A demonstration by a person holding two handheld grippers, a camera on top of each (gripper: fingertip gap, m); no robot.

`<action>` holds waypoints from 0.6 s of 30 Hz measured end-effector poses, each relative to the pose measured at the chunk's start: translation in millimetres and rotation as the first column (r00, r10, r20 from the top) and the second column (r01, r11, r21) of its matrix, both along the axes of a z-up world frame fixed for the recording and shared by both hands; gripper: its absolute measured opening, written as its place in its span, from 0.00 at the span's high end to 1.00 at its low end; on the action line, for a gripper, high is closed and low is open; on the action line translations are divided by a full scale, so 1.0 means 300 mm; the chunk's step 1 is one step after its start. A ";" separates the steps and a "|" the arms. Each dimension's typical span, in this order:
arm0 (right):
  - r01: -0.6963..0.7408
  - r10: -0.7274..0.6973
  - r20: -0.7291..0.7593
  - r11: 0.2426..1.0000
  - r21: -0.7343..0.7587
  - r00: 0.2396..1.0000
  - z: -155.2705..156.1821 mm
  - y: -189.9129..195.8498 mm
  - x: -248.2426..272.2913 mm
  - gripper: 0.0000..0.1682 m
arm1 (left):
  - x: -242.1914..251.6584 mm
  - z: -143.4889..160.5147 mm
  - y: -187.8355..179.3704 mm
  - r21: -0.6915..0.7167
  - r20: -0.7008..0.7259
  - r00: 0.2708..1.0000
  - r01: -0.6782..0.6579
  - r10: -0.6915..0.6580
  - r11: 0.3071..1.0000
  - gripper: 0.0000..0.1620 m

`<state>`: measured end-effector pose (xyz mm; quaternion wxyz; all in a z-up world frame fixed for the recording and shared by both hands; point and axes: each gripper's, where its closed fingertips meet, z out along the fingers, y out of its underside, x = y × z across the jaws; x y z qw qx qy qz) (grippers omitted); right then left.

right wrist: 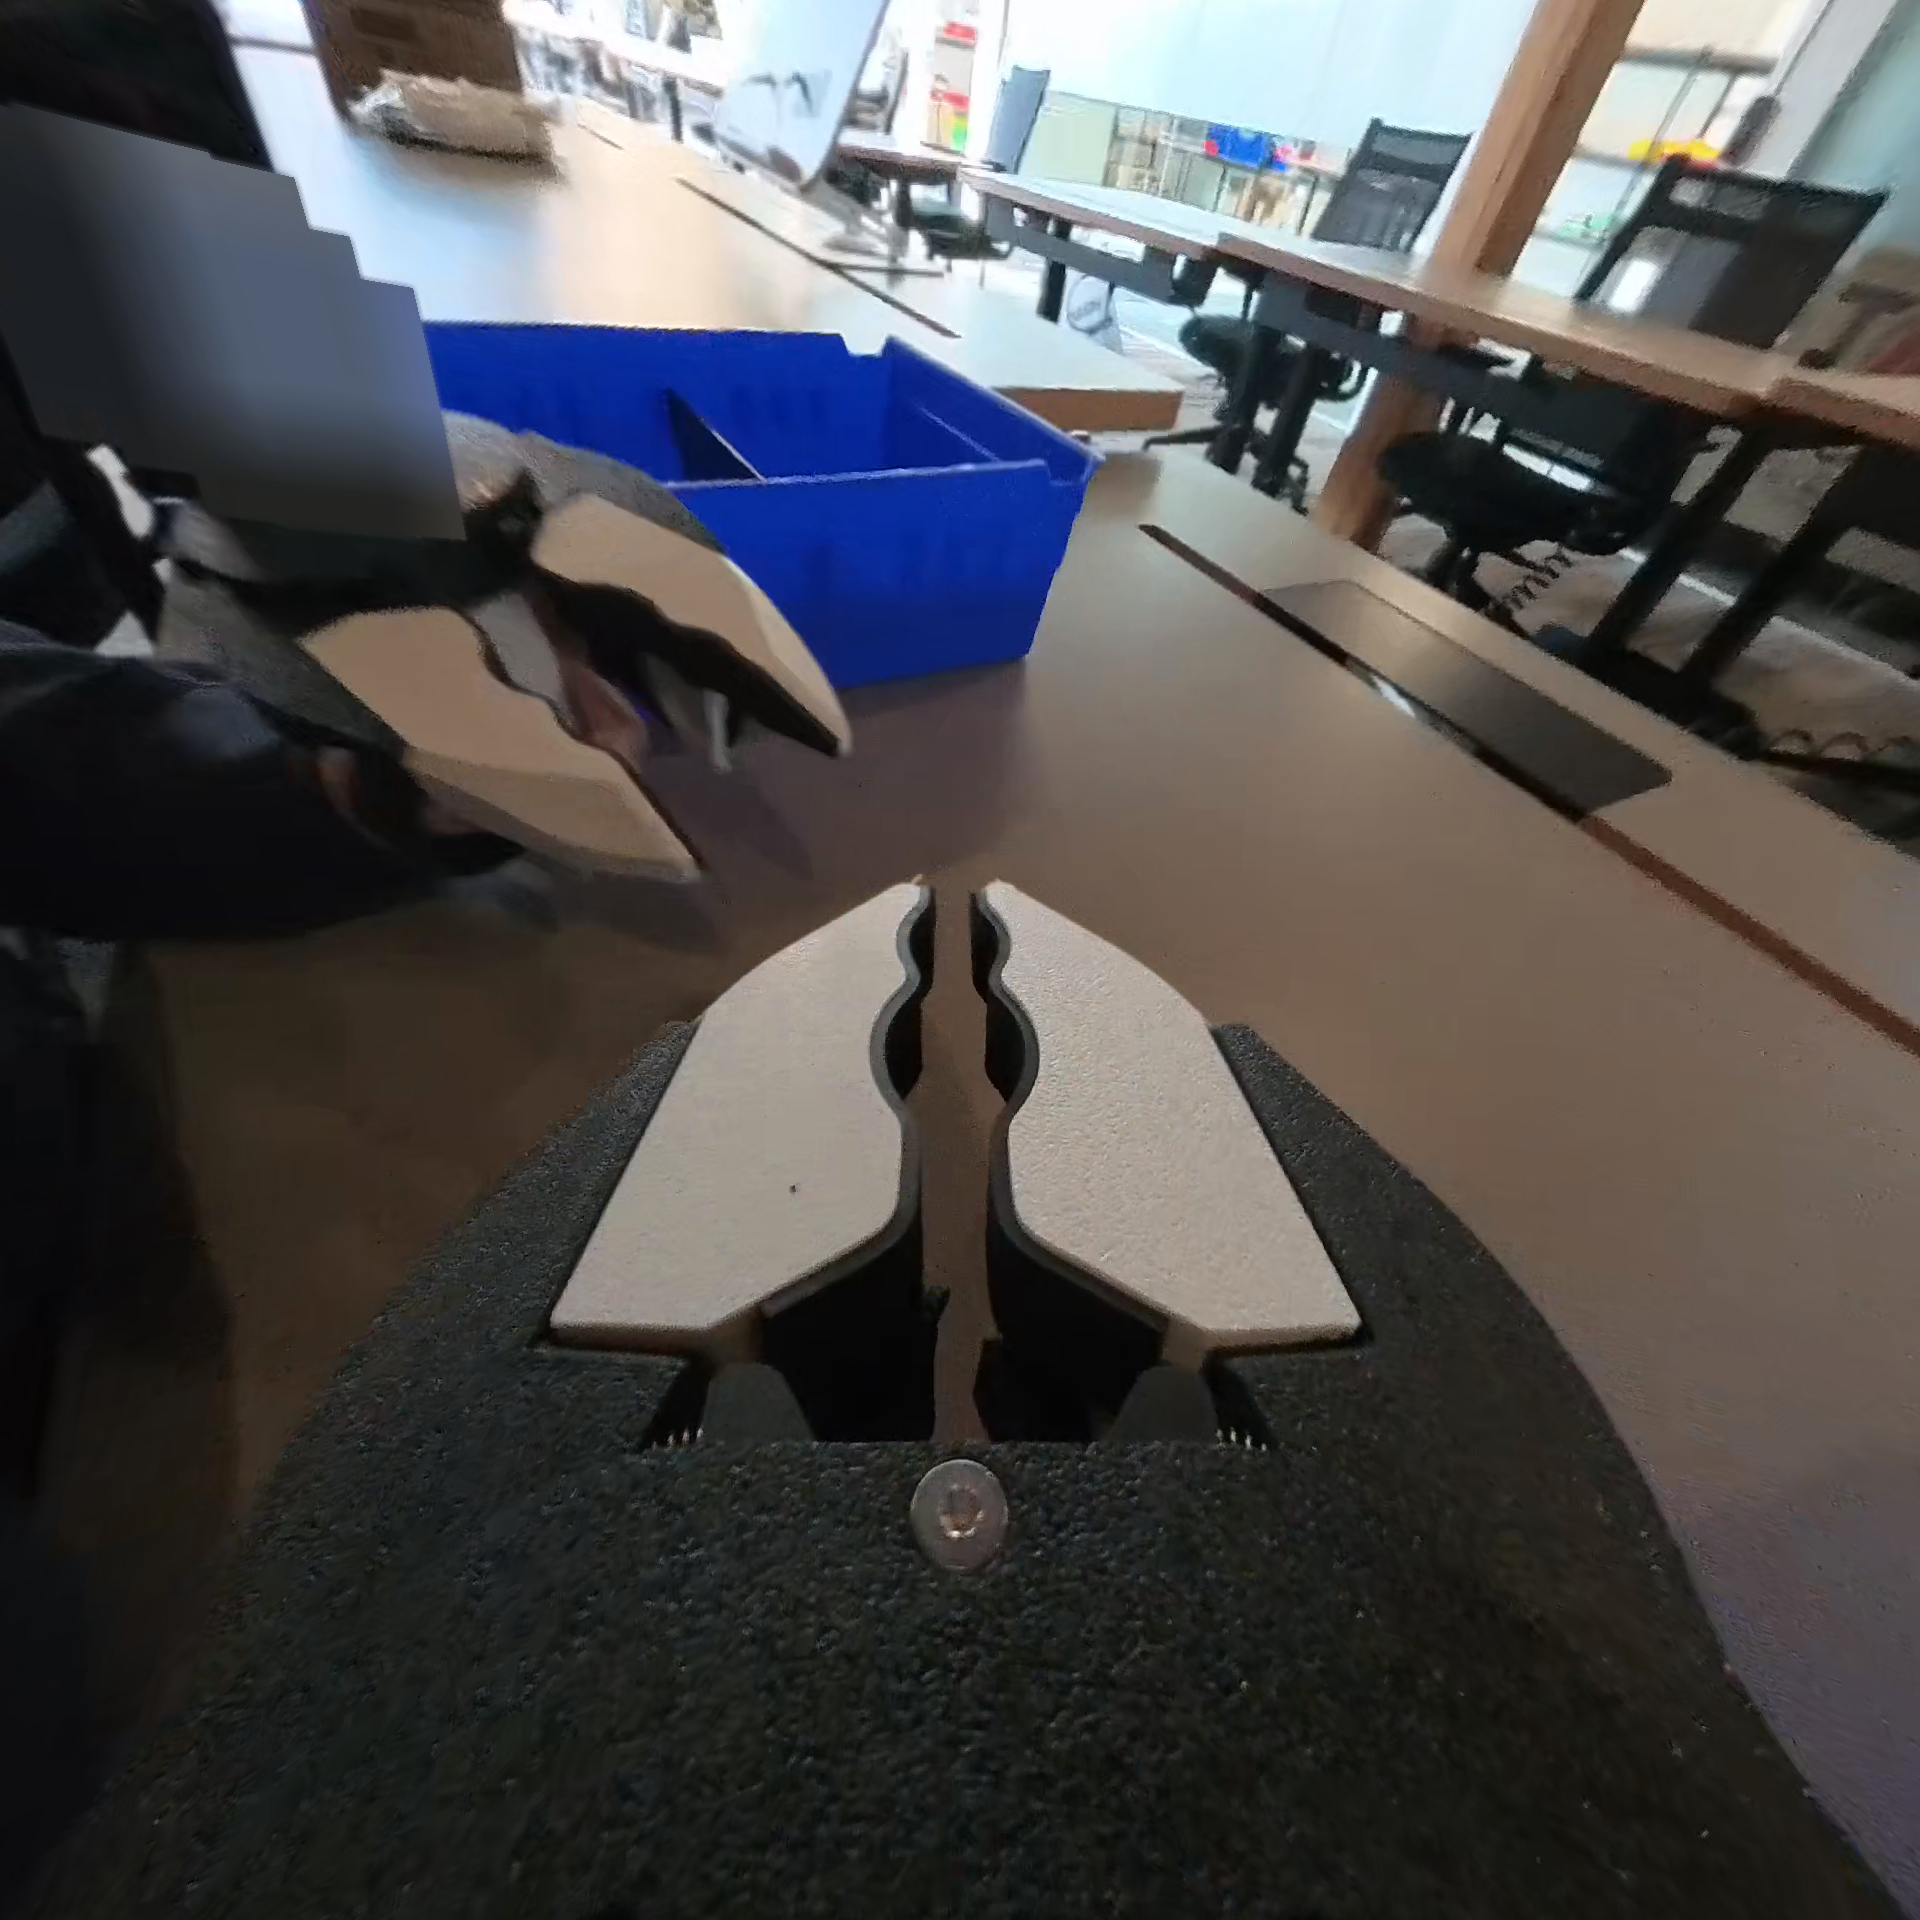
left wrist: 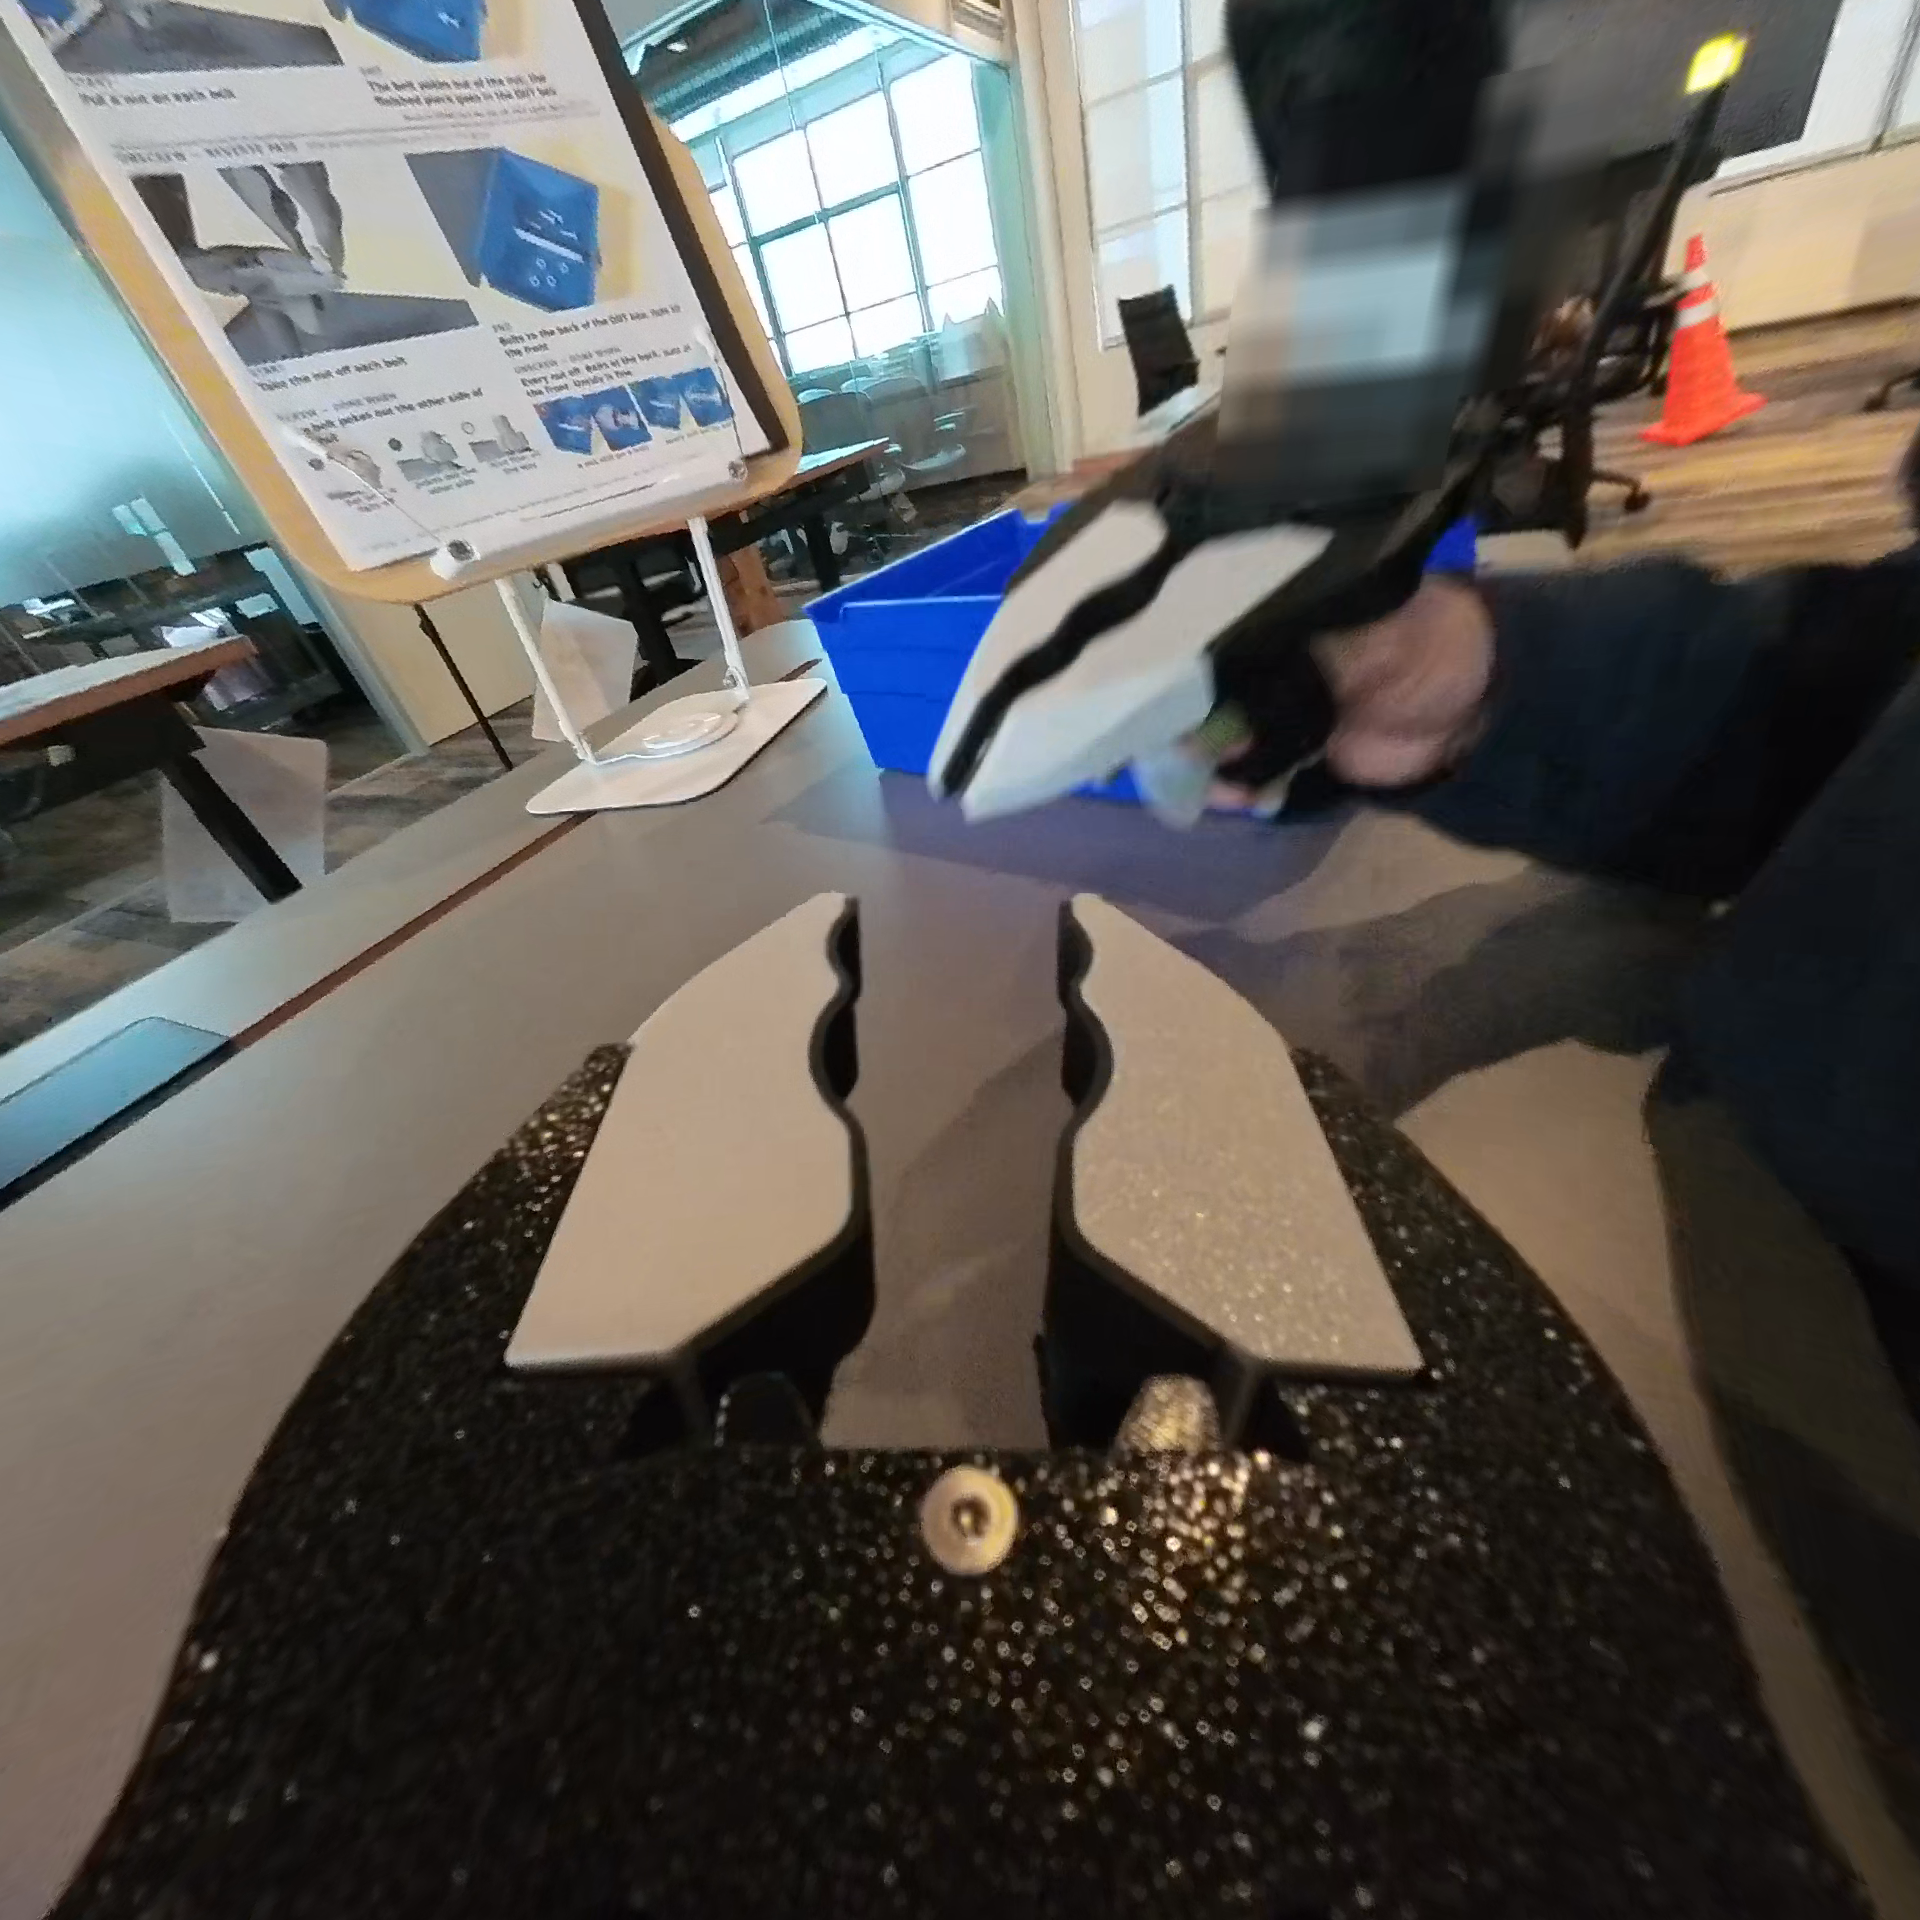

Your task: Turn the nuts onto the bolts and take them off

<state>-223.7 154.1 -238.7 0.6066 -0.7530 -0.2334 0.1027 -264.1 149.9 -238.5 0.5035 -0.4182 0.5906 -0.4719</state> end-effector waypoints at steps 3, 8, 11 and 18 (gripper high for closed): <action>0.010 -0.007 -0.090 0.999 0.034 0.996 -0.030 0.038 -0.013 0.95 | -0.022 0.078 -0.008 -0.070 -0.020 0.999 -0.027 0.026 0.997 0.88; 0.036 -0.033 -0.125 0.999 0.029 0.992 -0.044 0.029 0.018 0.91 | -0.141 0.218 0.231 -0.038 -0.187 0.921 -0.354 0.342 0.934 0.99; 0.138 -0.135 -0.133 0.990 0.016 0.982 -0.046 0.020 0.067 0.90 | -0.278 0.218 0.477 -0.029 -0.415 0.772 -0.540 0.482 0.841 1.00; 0.166 -0.148 -0.168 0.981 0.100 0.975 0.009 -0.035 0.084 0.90 | -0.569 -0.083 0.898 -0.117 -0.912 0.290 -0.862 0.291 0.493 0.97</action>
